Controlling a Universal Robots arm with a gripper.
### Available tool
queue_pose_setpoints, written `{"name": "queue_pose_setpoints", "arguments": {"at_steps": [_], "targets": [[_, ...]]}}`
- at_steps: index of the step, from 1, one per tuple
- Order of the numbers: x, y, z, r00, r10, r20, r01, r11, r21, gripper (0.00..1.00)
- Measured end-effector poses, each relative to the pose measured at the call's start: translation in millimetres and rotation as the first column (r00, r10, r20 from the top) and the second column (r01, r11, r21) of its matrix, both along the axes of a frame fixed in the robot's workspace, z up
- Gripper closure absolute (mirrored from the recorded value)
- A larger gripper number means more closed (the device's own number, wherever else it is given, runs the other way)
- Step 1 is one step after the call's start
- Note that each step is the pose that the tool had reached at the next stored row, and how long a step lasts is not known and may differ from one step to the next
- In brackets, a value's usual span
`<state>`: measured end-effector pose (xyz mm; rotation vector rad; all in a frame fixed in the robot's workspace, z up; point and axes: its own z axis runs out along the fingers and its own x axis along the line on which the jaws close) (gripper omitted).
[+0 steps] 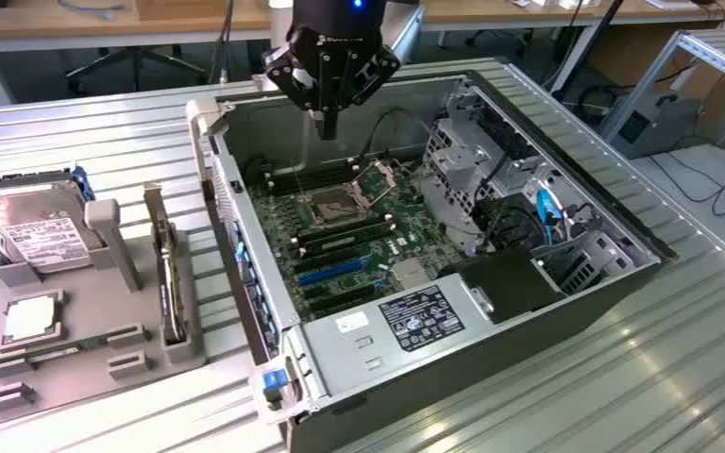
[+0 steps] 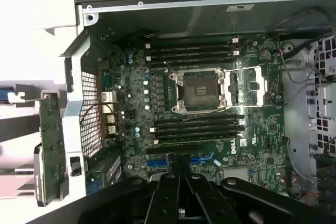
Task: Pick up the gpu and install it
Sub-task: 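Reach for the gpu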
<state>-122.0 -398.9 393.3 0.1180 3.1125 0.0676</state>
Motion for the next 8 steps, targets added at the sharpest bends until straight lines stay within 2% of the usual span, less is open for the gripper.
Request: {"name": "queue_pose_setpoints", "arguments": {"at_steps": [8], "targets": [[-7.7,0.0,0.0,1.0,0.0,0.0,0.0,1.0,0.0,0.89]]}}
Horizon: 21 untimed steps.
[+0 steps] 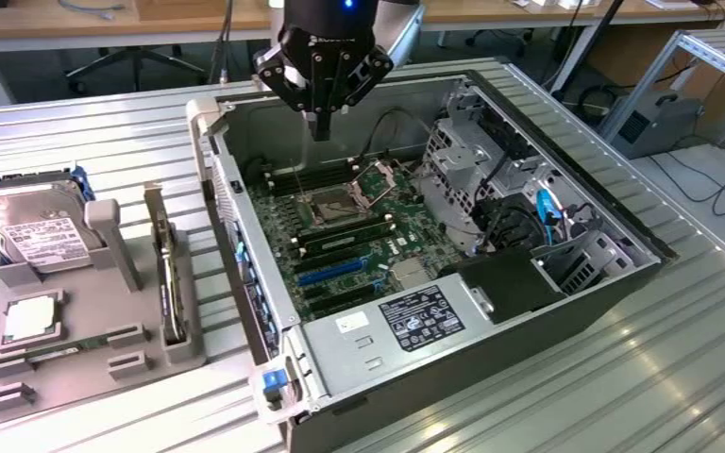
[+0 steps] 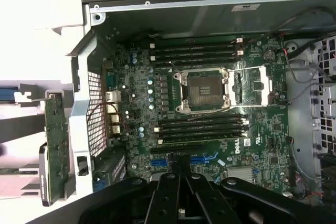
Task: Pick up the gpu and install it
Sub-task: 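Reach for the gpu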
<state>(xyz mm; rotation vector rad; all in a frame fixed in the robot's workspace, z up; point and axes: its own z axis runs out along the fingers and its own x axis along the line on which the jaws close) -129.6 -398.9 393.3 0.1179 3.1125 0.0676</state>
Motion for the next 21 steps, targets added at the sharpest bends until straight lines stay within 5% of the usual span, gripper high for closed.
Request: {"name": "queue_pose_setpoints", "arguments": {"at_steps": [21], "targets": [[-14.2,0.0,0.0,1.0,0.0,0.0,0.0,1.0,0.0,0.89]]}}
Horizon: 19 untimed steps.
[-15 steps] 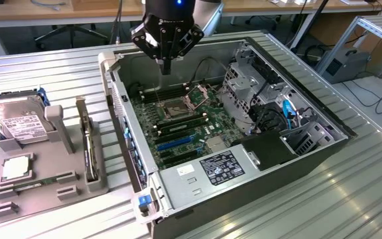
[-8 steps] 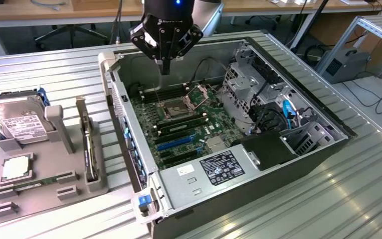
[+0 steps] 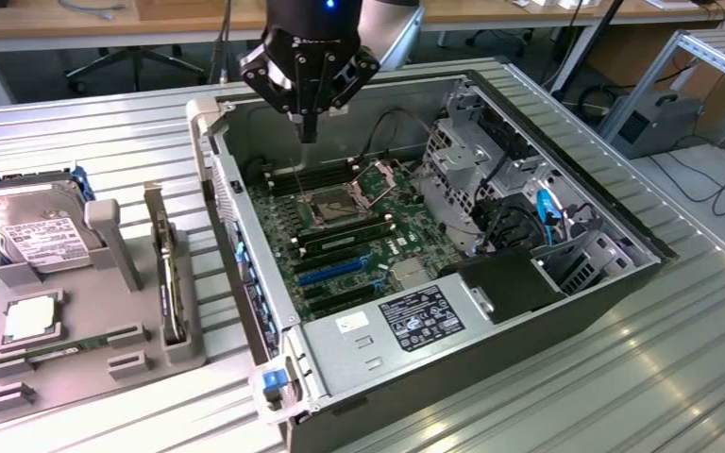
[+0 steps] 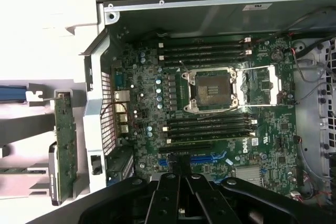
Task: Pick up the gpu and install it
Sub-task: 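Reach for the gpu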
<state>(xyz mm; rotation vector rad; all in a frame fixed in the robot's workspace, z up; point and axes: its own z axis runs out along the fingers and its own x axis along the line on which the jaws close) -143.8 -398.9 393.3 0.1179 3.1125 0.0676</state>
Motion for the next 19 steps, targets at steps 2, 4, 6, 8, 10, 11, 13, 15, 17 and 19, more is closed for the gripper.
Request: {"name": "queue_pose_setpoints", "arguments": {"at_steps": [2,4,6,8,10,11,13,15,17,19], "targets": [[-1.2,0.0,0.0,1.0,0.0,0.0,0.0,1.0,0.0,0.89],[-3.2,0.0,0.0,1.0,0.0,0.0,0.0,1.0,0.0,0.89],[-4.5,0.0,0.0,1.0,0.0,0.0,0.0,1.0,0.0,0.89],[-5.9,0.0,0.0,1.0,0.0,0.0,0.0,1.0,0.0,0.89],[-6.9,0.0,0.0,1.0,0.0,0.0,0.0,1.0,0.0,0.89],[-7.5,0.0,0.0,1.0,0.0,0.0,0.0,1.0,0.0,0.89],[-8.7,0.0,0.0,1.0,0.0,0.0,0.0,1.0,0.0,0.89],[-9.8,0.0,0.0,1.0,0.0,0.0,0.0,1.0,0.0,0.89],[-10.9,0.0,0.0,1.0,0.0,0.0,0.0,1.0,0.0,0.89],[-12.0,0.0,0.0,1.0,0.0,0.0,0.0,1.0,0.0,0.89]]}}
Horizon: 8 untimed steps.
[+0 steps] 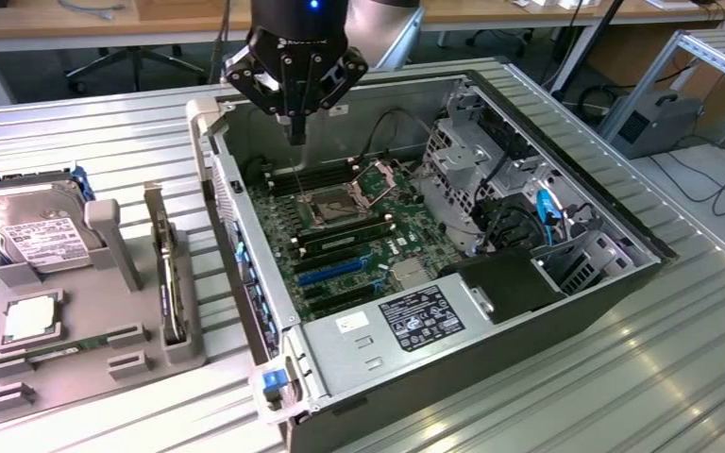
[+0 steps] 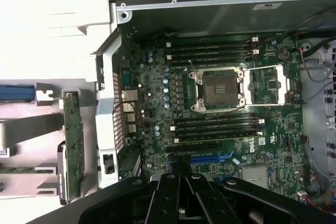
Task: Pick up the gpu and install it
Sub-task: 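Reach for the gpu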
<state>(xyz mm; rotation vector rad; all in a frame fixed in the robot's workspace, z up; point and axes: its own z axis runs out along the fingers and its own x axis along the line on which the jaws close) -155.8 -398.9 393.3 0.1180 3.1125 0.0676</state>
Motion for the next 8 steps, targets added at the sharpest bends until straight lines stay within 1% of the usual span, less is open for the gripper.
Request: {"name": "queue_pose_setpoints", "arguments": {"at_steps": [8], "targets": [[-5.5,0.0,0.0,1.0,0.0,0.0,0.0,1.0,0.0,0.89]]}}
